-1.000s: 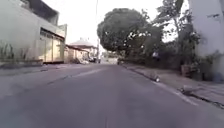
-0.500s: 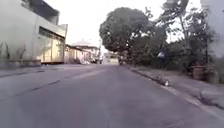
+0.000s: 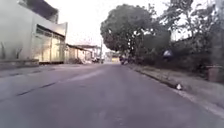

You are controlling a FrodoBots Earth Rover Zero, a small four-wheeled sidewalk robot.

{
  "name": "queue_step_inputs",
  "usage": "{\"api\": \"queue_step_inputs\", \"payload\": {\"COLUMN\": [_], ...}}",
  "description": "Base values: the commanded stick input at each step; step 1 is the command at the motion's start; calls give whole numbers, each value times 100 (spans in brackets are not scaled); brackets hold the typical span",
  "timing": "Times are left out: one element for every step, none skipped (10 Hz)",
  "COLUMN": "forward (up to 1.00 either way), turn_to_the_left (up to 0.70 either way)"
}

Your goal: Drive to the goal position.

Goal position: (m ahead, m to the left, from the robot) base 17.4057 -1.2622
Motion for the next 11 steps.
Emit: {"api": "queue_step_inputs", "payload": {"forward": [100, 100, 100, 100, 100, 100, 100, 100, 100, 100, 100], "turn_to_the_left": [0, 0, 0, 0, -4, -34, -39, -35, -21, 0, 0]}}
